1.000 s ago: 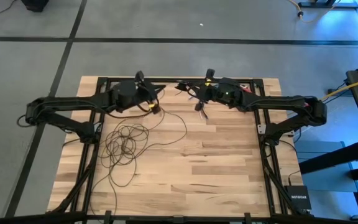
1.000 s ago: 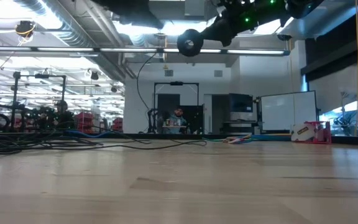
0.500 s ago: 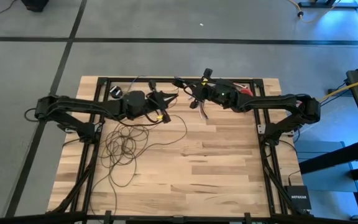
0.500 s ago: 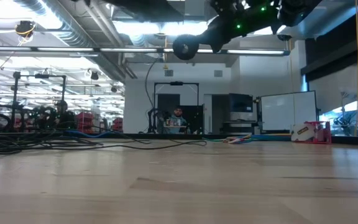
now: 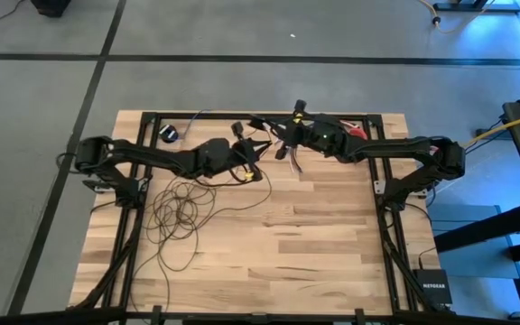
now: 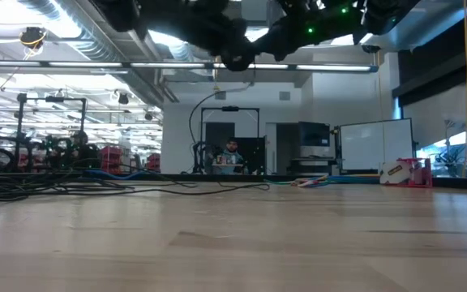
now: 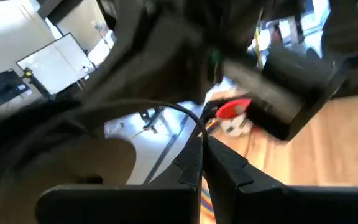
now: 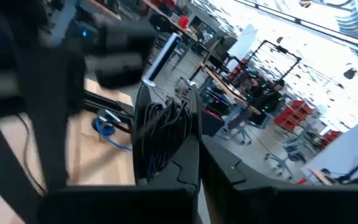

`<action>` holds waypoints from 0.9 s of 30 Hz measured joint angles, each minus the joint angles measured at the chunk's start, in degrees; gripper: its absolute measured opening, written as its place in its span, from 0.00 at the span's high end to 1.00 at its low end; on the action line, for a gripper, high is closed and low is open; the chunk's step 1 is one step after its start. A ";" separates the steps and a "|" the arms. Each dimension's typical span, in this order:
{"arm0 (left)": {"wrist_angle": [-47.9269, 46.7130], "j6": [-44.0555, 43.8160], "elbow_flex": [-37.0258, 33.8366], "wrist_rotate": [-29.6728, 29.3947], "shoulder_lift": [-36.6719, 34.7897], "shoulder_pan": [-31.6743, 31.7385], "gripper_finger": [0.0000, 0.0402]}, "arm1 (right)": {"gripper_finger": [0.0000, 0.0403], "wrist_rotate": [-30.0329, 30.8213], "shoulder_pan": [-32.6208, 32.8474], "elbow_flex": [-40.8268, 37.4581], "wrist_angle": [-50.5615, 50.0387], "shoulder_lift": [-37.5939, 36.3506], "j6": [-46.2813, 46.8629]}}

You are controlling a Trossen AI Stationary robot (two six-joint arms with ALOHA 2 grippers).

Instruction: Coiling cords

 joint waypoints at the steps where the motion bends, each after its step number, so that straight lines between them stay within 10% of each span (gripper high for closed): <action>1: 0.61 0.02 0.00 0.01 0.57 0.40 0.98 | 0.98 -0.57 0.00 0.02 0.34 0.00 0.42; 27: -7.48 -2.77 0.08 -0.94 4.49 7.40 0.97 | 0.98 -2.46 -0.01 -0.05 -2.79 -4.51 4.08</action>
